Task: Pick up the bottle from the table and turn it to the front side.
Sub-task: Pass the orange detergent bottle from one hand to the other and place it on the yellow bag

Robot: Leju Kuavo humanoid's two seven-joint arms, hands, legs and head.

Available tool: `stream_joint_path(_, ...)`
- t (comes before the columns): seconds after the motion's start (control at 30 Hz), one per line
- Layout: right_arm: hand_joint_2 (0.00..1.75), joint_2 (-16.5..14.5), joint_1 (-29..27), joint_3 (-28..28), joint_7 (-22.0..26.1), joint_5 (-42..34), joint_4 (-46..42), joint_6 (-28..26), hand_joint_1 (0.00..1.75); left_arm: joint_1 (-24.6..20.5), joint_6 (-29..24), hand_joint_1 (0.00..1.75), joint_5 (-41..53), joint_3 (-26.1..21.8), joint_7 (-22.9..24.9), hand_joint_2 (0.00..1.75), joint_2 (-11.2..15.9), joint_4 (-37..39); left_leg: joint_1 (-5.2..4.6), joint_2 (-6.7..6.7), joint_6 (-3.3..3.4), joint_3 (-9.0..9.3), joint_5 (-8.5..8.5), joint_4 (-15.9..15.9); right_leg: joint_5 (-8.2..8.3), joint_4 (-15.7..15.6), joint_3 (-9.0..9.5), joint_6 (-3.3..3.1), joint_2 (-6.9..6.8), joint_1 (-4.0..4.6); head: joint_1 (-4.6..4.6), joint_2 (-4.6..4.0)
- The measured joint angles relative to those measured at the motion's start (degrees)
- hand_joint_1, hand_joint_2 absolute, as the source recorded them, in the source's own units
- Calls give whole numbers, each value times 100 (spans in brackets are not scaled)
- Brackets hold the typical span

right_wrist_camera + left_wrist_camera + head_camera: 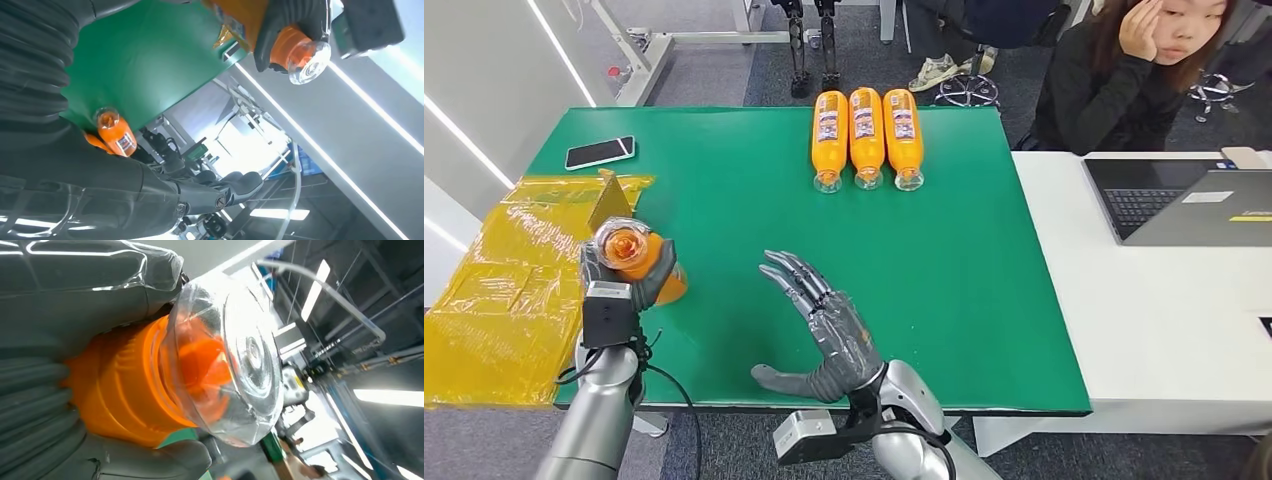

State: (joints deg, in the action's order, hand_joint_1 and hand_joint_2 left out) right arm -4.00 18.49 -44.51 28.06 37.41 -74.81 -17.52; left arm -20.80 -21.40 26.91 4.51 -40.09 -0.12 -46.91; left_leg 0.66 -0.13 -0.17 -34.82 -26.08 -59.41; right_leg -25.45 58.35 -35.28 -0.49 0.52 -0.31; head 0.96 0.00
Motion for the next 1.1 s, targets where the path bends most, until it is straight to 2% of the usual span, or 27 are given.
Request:
stream_joint_path(0.2, 175, 13, 57, -114, 33, -56, 128, -55, 0, -362, -839, 175, 880, -113, 113, 175, 402, 539, 0, -1, -1, 0, 1, -1, 1, 0, -1, -1, 0, 0, -1, 0)
stream_joint_path(0.3, 175, 16, 84, -138, 71, -141, 203, -127, 0, -529, -1540, 173, 2140, -78, 548, 175, 553, 736, 0, 0, -1, -1, 1, -1, 1, 0, -2, -2, 0, 0, 1, 0)
stream_joint_path(0.37, 175, 32, 102, -151, 109, -204, 251, -186, 0, -638, -1758, 173, 3216, -26, 981, 175, 669, 814, -1, 2, -2, -1, 1, -1, 2, -1, -2, -3, 1, -1, 1, 0)
stream_joint_path(0.47, 175, 62, 112, -178, 131, -241, 286, -227, 0, -730, -1818, 173, 4093, 35, 1375, 175, 798, 871, -1, 2, -2, -1, 1, -1, 3, -1, -3, -4, 2, -1, 1, 0)
stream_joint_path(0.63, 175, 93, 115, -196, 132, -242, 293, -235, 0, -793, -1823, 170, 4359, 112, 1548, 175, 903, 946, -1, 2, -2, -1, 1, -1, 3, -1, -4, -5, 1, -1, 0, 0)
stream_joint_path(0.7, 175, 109, 117, -209, 124, -246, 290, -235, 0, -816, -1822, 168, 4889, 169, 1907, 175, 937, 999, -1, 2, -2, -1, 1, -1, 3, -1, -4, -5, 1, -1, 0, 0)
stream_joint_path(0.77, 175, 133, 116, -226, 98, -254, 284, -233, 0, -872, -1819, 157, 5598, 282, 2436, 175, 980, 1157, -1, 2, -2, -1, 1, -1, 3, -1, -5, -5, 1, -1, 0, 0)
stream_joint_path(0.83, 175, 159, 115, -238, 68, -263, 278, -231, 0, -976, -1766, 147, 6070, 499, 3014, 175, 1023, 1466, -1, 2, -2, -1, 1, -1, 3, -1, -5, -5, 2, -1, 0, 0)
stream_joint_path(0.9, 175, 185, 112, -243, 49, -287, 274, -232, 0, -1080, -1632, 145, 6232, 839, 3492, 175, 1081, 1808, -1, 4, -3, 0, 2, -1, 4, -1, -5, -6, 5, -1, 0, -1)
stream_joint_path(1.0, 175, 222, 108, -247, 41, -322, 273, -234, 0, -1175, -1501, 146, 6277, 1307, 3730, 175, 1151, 2176, -1, 7, -3, -1, 2, -1, 4, -1, -6, -6, 8, -1, 1, -1)
stream_joint_path(1.03, 175, 231, 108, -251, 42, -323, 273, -234, 0, -1198, -1477, 137, 6284, 1414, 3741, 175, 1164, 2263, -1, 8, -3, -1, 2, -1, 4, -1, -6, -6, 8, -1, 1, 0)
stream_joint_path(1.1, 175, 250, 107, -258, 42, -319, 273, -235, 0, -1244, -1335, 65, 6290, 1571, 3764, 175, 1186, 2407, -1, 8, -3, -1, 2, -1, 4, -1, -7, -6, 9, -1, 0, 0)
